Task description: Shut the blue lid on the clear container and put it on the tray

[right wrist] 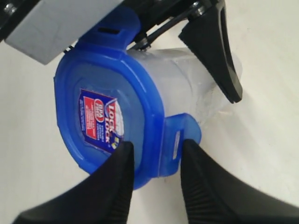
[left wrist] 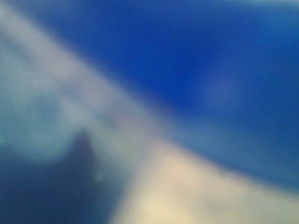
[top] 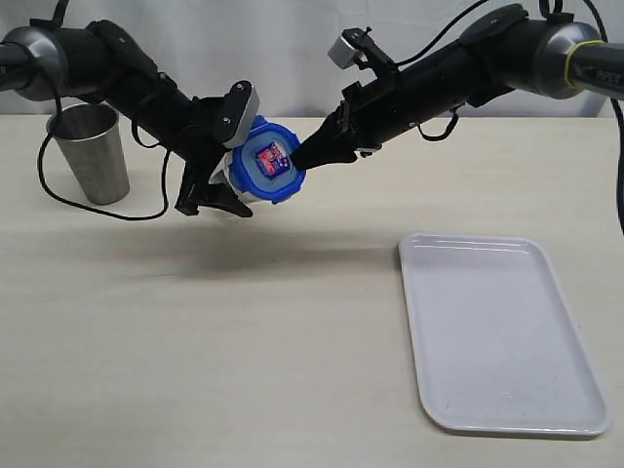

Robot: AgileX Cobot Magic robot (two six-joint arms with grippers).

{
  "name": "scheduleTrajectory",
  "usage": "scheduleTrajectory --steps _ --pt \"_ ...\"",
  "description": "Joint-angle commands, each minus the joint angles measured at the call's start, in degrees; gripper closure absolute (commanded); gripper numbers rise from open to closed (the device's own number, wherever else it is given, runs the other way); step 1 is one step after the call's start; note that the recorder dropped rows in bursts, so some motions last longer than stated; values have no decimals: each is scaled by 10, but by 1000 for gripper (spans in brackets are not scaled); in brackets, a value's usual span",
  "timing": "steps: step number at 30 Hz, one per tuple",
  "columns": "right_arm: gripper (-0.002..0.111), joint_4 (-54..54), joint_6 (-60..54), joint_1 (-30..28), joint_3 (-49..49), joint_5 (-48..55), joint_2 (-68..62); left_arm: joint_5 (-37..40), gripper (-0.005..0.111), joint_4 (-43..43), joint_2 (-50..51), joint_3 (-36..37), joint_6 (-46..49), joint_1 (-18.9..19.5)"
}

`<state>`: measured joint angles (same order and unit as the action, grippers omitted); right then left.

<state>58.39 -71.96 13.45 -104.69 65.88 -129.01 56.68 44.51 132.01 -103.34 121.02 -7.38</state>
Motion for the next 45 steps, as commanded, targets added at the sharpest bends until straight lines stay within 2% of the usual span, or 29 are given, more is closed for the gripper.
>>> scheduleTrajectory --steps 1,7,16,18,24,28,35,45 --pt "94 75 -28 34 4 41 -7 17 107 136 -15 -8 15 -26" --pt "102 83 -34 34 4 41 -6 26 107 136 -15 -8 15 -26" --pt "101 93 -34 34 3 41 -14 30 107 136 -15 -8 15 -26" --pt "96 88 -38 34 -3 41 -12 30 107 136 -15 -8 15 -26" --pt "65 35 -14 33 -20 41 0 32 107 136 -15 -8 15 -26" --pt "55 -10 -6 25 -26 41 11 45 107 134 -15 -8 15 -26" --pt "53 -34 0 6 -26 41 25 47 107 131 -15 -8 13 -26" --pt "53 -162 10 -25 -26 41 38 79 107 117 -15 -8 13 -26"
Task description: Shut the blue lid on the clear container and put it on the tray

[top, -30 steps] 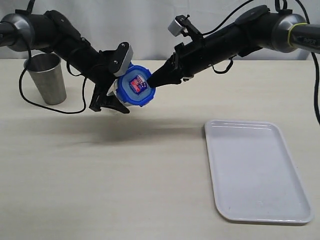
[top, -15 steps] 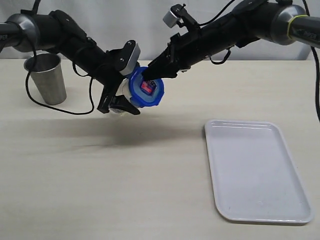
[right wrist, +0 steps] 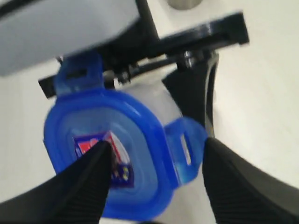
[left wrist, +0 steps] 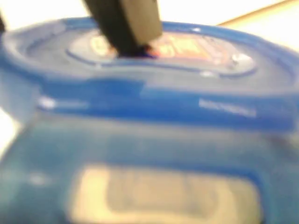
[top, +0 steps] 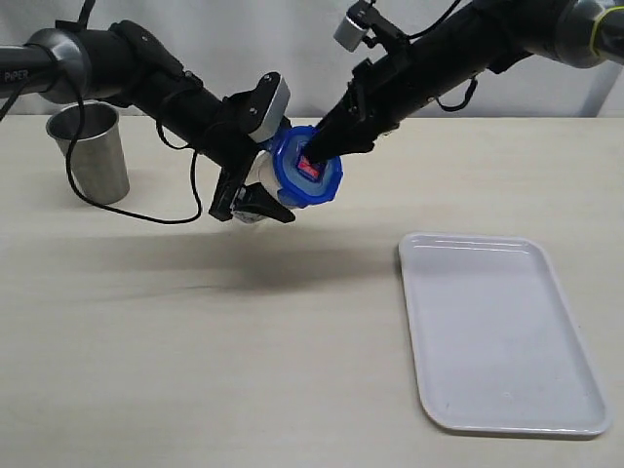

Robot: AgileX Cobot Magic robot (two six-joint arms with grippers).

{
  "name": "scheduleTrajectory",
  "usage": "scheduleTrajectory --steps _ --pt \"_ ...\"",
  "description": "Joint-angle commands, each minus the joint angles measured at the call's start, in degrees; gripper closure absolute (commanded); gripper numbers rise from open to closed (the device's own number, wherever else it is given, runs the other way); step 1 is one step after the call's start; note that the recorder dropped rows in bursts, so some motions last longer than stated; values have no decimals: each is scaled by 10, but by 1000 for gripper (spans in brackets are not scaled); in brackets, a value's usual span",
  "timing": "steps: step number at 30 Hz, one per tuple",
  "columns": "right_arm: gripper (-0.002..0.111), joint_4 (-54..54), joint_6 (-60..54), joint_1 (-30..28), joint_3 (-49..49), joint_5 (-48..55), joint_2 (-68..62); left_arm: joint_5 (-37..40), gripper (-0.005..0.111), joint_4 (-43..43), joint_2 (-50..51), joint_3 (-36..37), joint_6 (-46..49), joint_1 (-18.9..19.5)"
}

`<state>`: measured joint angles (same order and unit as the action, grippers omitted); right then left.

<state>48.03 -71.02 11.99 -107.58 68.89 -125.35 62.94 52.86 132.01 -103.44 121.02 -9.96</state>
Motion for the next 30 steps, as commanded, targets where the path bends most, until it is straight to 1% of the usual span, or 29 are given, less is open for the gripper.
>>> scheduleTrajectory --steps 1,5,9,13,16,19,25,28,30 --pt "53 -63 -2 -10 3 11 2 21 107 33 -15 -7 13 -1" --pt "55 -61 -37 -5 4 11 2 37 107 21 -15 -7 13 -1" --pt "65 -53 -79 0 4 11 2 37 107 -19 -15 -7 13 -1" --pt "65 -45 -130 2 4 11 2 14 107 -42 -15 -7 13 -1" --pt "65 -27 -185 2 4 11 2 2 107 -42 -15 -7 13 -1" --pt "65 -10 -210 2 4 11 2 -15 107 -44 -15 -7 13 -1" --pt "65 -10 -224 2 4 11 5 -17 107 -59 -15 -7 14 -1" --pt "65 -12 -204 1 4 11 15 -9 107 -58 -15 -7 14 -1" --pt "64 -23 -182 -2 4 10 22 -5 107 -58 -15 -7 -5 -1"
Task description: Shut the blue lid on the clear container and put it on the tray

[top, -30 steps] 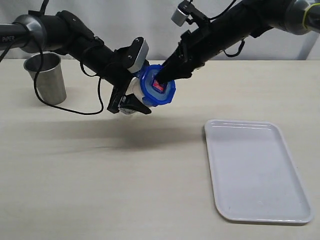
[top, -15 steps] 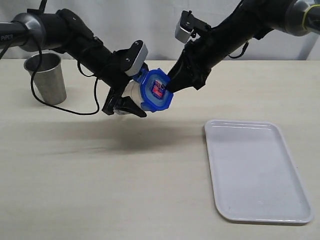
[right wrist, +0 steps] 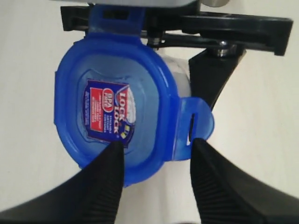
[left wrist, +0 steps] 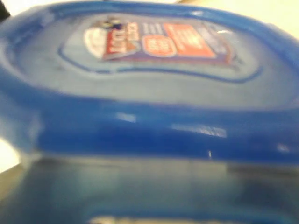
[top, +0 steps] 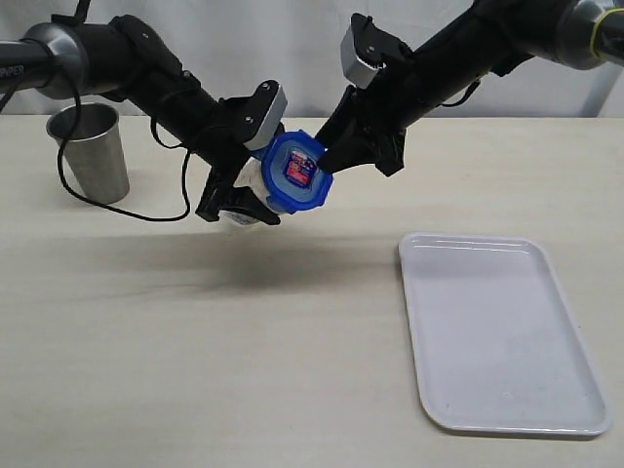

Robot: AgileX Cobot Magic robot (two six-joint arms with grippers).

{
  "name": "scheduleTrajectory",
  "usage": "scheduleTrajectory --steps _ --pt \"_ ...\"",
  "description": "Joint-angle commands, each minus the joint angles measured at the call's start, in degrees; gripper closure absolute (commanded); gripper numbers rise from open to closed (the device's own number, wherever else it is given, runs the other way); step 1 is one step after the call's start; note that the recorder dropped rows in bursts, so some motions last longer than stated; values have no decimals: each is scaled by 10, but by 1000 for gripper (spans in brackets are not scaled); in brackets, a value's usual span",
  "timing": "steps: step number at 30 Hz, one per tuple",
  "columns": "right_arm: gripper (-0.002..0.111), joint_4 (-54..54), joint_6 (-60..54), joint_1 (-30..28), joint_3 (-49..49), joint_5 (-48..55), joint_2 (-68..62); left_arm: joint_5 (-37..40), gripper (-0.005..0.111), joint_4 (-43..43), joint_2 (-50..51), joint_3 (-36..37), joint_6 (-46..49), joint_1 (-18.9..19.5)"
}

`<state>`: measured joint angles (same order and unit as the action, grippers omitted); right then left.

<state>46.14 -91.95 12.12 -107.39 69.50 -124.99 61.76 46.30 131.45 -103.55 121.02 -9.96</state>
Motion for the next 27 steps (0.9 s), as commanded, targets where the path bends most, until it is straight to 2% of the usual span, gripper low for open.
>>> scheduleTrajectory --steps 1,3,6,10,17,20,24,27 --pt "62 -13 45 -4 2 -5 23 7 107 8 -10 -5 -21 -1" --pt "57 -29 80 -7 2 -15 29 7 107 9 -10 -1 -56 -1" --pt "55 -47 110 -10 2 -24 36 7 107 11 -10 13 -59 -1" --pt "56 -30 41 -6 2 5 38 7 107 9 -10 33 0 -1" --pt "56 -23 41 14 12 5 20 -77 107 0 -11 34 15 -2" --pt "56 -11 24 14 12 5 6 -129 107 -39 -13 34 15 -11" --pt "56 -6 6 14 12 5 -1 -166 107 -112 -13 34 15 -38" --pt "56 -22 -1 14 12 -7 -1 -184 107 -131 -14 34 15 -54"
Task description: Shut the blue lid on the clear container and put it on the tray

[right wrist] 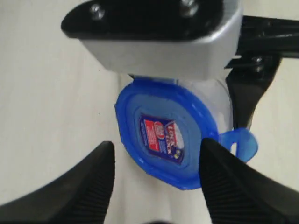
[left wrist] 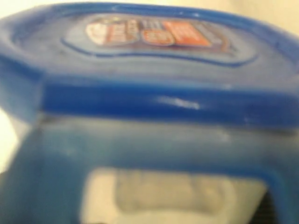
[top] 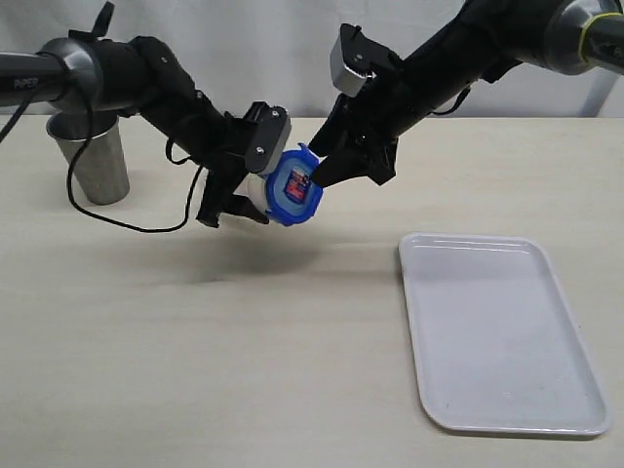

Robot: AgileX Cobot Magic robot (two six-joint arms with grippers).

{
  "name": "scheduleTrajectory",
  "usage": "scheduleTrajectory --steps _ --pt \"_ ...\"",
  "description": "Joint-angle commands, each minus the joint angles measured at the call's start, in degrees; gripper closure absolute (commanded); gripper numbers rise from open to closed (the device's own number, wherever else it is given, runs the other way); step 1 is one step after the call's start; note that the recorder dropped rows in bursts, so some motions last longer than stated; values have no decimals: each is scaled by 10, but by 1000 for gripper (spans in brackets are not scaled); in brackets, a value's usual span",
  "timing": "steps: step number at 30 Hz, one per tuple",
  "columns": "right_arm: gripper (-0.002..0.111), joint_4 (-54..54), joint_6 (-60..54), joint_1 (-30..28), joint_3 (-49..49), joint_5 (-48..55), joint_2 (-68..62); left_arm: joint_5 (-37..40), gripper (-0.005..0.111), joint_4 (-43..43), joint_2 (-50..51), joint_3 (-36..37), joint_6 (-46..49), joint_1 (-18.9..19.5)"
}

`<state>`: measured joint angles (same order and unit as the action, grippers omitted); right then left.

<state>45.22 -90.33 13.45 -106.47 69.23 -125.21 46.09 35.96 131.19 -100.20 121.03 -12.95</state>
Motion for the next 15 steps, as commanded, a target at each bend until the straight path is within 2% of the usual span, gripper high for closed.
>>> scheduleTrajectory --steps 1,5,15 --pt "57 -25 -18 1 2 -7 0 -33 107 -28 -13 1 15 -29" --pt "61 -58 -17 0 2 -20 -5 -37 107 -28 -15 1 15 -34" --pt "61 -54 9 -3 2 -54 -29 -26 107 -28 -15 1 15 -34"
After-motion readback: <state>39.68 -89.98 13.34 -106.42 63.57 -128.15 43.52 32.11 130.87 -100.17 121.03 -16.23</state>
